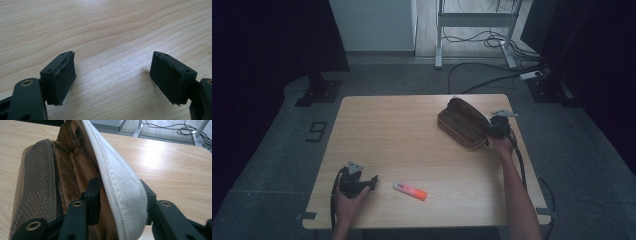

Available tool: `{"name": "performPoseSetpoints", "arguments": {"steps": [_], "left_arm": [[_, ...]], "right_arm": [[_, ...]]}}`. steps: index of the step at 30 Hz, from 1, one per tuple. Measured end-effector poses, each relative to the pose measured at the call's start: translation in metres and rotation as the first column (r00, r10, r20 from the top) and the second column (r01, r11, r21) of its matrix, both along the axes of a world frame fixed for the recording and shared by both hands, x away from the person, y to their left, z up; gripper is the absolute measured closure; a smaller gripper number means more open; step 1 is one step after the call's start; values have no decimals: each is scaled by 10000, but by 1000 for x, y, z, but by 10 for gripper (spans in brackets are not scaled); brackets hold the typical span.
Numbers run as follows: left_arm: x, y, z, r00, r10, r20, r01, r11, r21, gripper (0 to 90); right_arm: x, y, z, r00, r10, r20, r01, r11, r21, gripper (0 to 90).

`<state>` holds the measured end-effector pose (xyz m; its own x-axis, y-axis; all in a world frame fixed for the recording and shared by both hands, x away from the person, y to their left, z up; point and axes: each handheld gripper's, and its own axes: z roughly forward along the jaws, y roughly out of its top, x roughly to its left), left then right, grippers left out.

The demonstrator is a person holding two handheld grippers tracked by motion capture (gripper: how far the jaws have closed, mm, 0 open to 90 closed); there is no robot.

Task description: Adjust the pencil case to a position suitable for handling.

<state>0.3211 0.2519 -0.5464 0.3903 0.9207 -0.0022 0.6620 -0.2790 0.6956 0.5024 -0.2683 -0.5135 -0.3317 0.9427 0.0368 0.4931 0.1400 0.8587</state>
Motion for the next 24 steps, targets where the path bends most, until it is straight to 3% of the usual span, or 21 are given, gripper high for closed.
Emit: {"name": "performPoseSetpoints", "arguments": {"steps": [5, 11, 24], "left_arm": [[0, 0, 0, 10000, 0, 0, 0, 10000, 0, 201], [0, 0, 0, 10000, -1, 2, 1, 10000, 2, 201], [0, 0, 0, 10000, -1, -1, 1, 10000, 0, 201]], "right_arm": [[0, -1, 0, 9997, 215, 63, -214, 9996, -182, 712], [-2, -4, 0, 9955, 938, 102, -937, 9956, -41, 802], [-5, -8, 3, 9923, 1218, 208, -1233, 9874, 993, 838]]}}
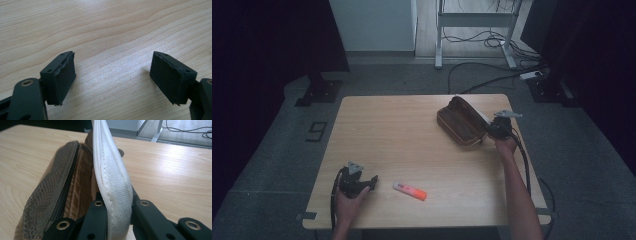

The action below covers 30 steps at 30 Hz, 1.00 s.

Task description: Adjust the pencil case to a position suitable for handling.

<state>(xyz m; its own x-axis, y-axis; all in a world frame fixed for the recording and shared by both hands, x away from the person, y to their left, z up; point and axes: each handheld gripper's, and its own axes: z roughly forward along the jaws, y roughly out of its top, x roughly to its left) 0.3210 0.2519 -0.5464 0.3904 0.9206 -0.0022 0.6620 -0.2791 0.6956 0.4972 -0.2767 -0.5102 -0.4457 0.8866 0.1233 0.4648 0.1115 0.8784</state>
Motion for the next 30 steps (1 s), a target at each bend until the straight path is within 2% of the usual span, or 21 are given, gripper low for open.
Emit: {"name": "performPoseSetpoints", "arguments": {"steps": [1, 6, 7, 8, 9, 11, 20, 30], "left_arm": [[0, 0, 0, 10000, -1, 0, 1, 10000, 1, 201], [0, 0, 0, 10000, 0, -1, 0, 10000, 0, 201], [0, 0, 0, 10000, -3, -8, 3, 10000, 3, 201], [0, 0, 0, 10000, -3, -8, 3, 10000, 3, 201], [0, 0, 0, 10000, -3, -11, 3, 10000, 7, 201], [0, 0, 0, 10000, -5, -17, 5, 10000, 11, 201], [0, 0, 0, 10000, -3, -21, 3, 10000, 13, 201], [0, 0, 0, 10000, -1, -22, 1, 10000, 11, 201]], "right_arm": [[-1, -1, 2, 10000, 40, -8, -40, 9996, 269, 840], [-5, -2, 7, 9997, 181, 153, -189, 9981, 594, 842], [-9, -2, 10, 9992, 276, 300, -300, 9962, 821, 843], [-9, -2, 10, 9992, 276, 300, -300, 9962, 821, 843], [-12, -1, 12, 9982, 312, 514, -364, 9940, 1033, 843], [-15, -1, 13, 9980, 331, 537, -395, 9915, 1241, 843], [-30, 1, 23, 9957, 587, 711, -652, 9936, 922, 842], [-41, 3, 34, 9903, 1040, 919, -1123, 9896, 902, 840]]}}
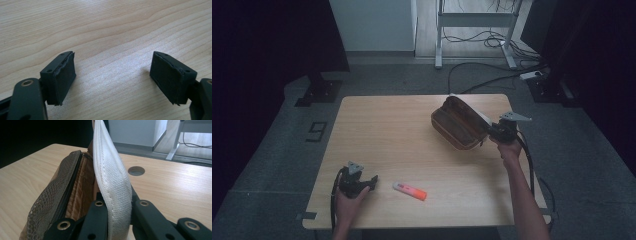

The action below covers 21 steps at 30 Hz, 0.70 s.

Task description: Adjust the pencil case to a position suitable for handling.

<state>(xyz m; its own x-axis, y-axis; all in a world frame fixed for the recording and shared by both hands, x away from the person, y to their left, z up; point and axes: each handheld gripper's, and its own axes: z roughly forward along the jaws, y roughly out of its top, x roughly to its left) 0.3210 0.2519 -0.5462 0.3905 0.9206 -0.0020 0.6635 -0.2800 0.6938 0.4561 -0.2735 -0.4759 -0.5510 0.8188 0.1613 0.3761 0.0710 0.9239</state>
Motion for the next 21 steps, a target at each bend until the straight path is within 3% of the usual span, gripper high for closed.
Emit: {"name": "performPoseSetpoints", "arguments": {"steps": [13, 21], "left_arm": [[0, 0, 0, 10000, 15, 12, -15, 10000, -21, 201], [0, 0, 0, 10000, 18, 12, -18, 10000, -22, 202]], "right_arm": [[-11, 6, -5, 9993, 349, -102, -347, 9992, 181, 840], [-17, 11, -1, 9984, 560, -27, -560, 9982, 223, 839]]}}
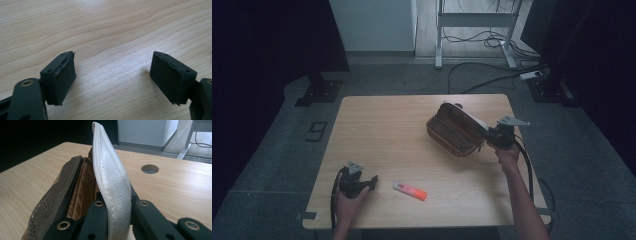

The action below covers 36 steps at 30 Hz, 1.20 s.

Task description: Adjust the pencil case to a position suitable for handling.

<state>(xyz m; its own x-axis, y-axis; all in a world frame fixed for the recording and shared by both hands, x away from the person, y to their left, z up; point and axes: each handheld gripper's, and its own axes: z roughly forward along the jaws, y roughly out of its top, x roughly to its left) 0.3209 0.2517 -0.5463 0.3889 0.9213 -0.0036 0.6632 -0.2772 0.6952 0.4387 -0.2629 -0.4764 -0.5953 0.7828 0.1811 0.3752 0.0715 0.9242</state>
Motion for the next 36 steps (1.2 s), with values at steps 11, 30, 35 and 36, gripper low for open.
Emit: {"name": "performPoseSetpoints", "arguments": {"steps": [11, 30, 35, 36], "left_arm": [[0, 0, 0, 10000, -2, -2, 2, 10000, 0, 202], [0, 0, 0, 10000, -4, -4, 4, 10000, -1, 201], [0, 0, 0, 10000, -2, 0, 2, 10000, -1, 201], [0, 0, 0, 10000, -5, -1, 5, 10000, 1, 201]], "right_arm": [[-10, 9, 7, 9995, 279, 164, -279, 9996, -28, 838], [-22, 15, 4, 9989, 465, -36, -465, 9988, 156, 838], [-25, 21, 5, 9972, 745, 6, -745, 9971, 131, 838], [-26, 22, 5, 9970, 772, 17, -772, 9969, 132, 838]]}}
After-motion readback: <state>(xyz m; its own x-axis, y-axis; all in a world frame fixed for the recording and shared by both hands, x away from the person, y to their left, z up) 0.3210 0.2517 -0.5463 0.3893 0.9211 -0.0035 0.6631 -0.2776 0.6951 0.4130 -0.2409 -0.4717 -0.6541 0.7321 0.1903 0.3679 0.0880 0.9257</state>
